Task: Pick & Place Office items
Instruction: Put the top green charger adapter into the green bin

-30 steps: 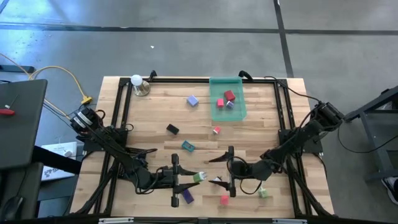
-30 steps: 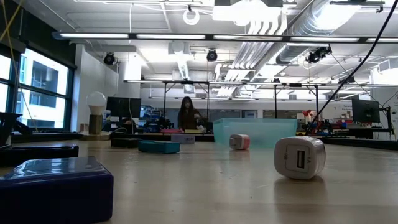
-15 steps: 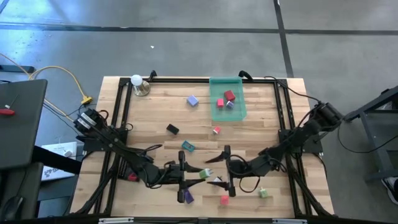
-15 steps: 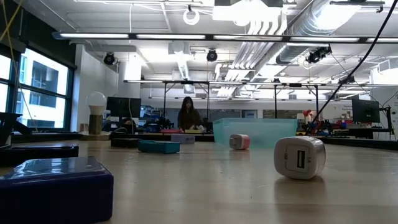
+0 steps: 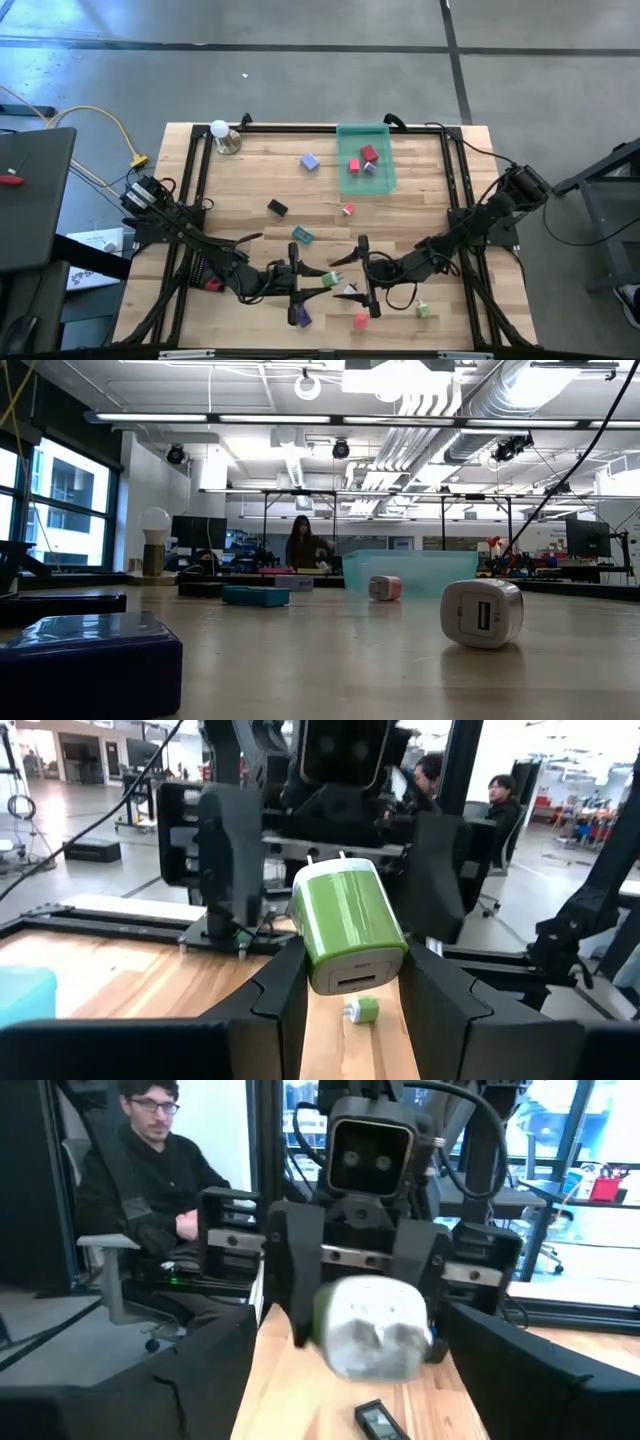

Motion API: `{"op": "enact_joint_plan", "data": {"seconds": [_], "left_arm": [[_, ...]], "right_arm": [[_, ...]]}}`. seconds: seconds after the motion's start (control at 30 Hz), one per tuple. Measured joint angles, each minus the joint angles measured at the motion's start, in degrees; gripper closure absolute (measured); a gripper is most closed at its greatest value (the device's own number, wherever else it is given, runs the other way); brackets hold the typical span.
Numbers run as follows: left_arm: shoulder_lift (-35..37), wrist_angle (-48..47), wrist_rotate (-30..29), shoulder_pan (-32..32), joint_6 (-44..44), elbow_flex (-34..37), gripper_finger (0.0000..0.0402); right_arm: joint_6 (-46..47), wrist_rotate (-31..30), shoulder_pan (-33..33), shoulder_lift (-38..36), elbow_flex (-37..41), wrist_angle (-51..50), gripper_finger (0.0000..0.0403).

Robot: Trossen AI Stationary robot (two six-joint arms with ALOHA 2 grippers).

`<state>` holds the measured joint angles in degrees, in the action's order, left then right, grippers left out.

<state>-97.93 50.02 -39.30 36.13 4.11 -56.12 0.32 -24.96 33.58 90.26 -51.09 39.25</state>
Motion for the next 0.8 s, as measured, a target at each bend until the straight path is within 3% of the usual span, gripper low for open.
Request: {"op": "enact_joint_plan", "data": {"seconds": [0.8], "left_arm": [[0.0,-2.2,0.6,-0.3,0.7,0.0,0.0285]], "right_arm": [[-0.6,1.0,0.0,0.2,0.0,-2.3,0.0223]]}}
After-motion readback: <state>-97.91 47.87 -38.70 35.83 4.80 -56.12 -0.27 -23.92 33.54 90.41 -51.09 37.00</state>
